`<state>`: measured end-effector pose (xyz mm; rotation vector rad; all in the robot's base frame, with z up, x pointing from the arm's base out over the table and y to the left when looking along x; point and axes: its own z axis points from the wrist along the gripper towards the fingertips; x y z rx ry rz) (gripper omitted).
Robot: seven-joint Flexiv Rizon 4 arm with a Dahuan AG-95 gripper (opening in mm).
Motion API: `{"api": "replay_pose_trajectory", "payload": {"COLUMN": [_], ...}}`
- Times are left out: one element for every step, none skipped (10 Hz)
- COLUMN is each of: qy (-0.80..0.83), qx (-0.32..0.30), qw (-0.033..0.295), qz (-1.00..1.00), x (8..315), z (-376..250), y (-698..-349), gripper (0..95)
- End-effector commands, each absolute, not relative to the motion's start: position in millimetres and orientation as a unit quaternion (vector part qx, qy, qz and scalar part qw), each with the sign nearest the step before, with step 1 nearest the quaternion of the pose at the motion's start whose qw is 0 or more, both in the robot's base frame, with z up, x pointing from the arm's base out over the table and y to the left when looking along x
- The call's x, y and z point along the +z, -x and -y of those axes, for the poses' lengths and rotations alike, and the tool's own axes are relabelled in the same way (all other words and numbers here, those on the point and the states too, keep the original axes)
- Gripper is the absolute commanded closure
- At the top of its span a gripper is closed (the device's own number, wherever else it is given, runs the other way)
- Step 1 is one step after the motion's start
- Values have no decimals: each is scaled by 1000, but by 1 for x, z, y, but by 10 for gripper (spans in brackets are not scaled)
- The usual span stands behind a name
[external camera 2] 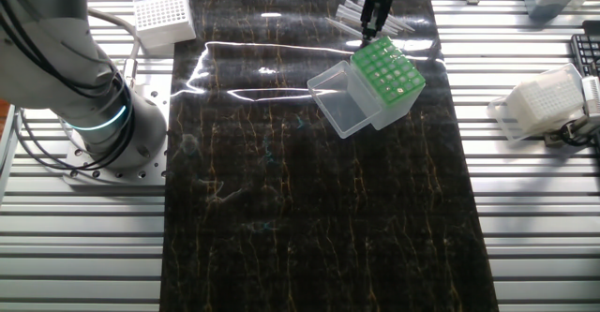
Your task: Insert a large pipette tip into the holder for large pipette tips
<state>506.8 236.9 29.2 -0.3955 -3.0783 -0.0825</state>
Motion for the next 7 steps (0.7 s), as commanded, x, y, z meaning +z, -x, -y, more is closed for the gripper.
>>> {"api": "replay_pose_trajectory", "payload": {"qy": [128,128,128,128,128,128,128], "qx": [-24,-24,-24,-24,-24,-24,-24], "qw": [17,17,18,19,19,18,18], "qz": [991,991,991,991,991,991,991], "x": [24,21,21,19,16,14,12], "z": [-238,-239,-239,-242,-244,-245,-246], "y": [-508,-508,-508,-507,-507,-506,-505], "gripper": [760,760,760,760,760,950,950]}}
